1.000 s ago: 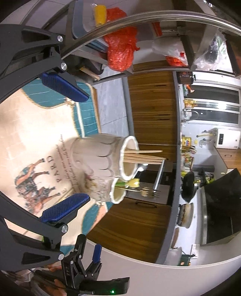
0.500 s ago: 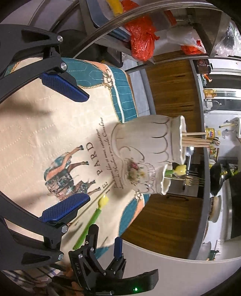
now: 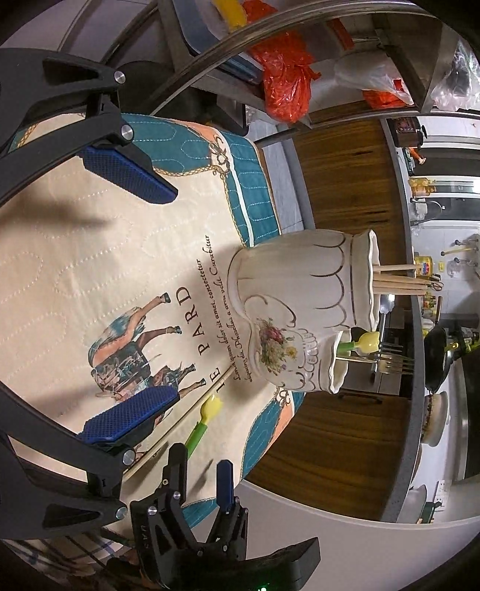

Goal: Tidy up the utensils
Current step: 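Move both open tools back over the last spatula on the mat, then grasp the green-handled yellow spatula with the right tool and lift it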

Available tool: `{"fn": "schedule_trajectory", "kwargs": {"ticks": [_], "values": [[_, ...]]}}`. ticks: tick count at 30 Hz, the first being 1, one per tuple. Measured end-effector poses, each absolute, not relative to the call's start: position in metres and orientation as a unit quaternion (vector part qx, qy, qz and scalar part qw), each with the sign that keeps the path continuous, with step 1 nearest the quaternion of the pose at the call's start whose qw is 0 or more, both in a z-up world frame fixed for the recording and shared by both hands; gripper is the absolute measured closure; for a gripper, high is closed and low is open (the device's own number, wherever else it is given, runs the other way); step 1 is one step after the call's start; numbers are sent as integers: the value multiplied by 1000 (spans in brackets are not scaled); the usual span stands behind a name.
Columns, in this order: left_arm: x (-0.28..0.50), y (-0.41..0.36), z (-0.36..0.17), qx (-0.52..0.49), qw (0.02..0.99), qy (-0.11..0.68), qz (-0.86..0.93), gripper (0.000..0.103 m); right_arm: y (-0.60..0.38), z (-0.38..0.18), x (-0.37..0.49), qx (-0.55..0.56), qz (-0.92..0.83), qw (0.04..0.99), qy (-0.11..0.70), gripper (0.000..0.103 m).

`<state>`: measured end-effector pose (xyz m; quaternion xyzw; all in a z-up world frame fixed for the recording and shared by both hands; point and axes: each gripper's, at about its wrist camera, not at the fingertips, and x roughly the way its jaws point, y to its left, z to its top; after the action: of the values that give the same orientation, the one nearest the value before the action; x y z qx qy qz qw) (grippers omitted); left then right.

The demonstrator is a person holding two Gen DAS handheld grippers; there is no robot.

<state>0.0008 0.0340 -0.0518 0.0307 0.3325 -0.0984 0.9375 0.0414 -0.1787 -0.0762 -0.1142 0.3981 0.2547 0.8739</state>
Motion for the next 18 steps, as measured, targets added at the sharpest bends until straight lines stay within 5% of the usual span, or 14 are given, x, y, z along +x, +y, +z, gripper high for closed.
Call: {"fn": "schedule_trajectory", "kwargs": {"ticks": [13, 18], "values": [[0, 26, -53, 36, 936, 334, -106, 6, -172, -82, 48, -98, 272, 864, 412, 69], [0, 22, -52, 41, 935, 336, -105, 6, -172, -81, 49, -98, 278, 864, 409, 93]]}}
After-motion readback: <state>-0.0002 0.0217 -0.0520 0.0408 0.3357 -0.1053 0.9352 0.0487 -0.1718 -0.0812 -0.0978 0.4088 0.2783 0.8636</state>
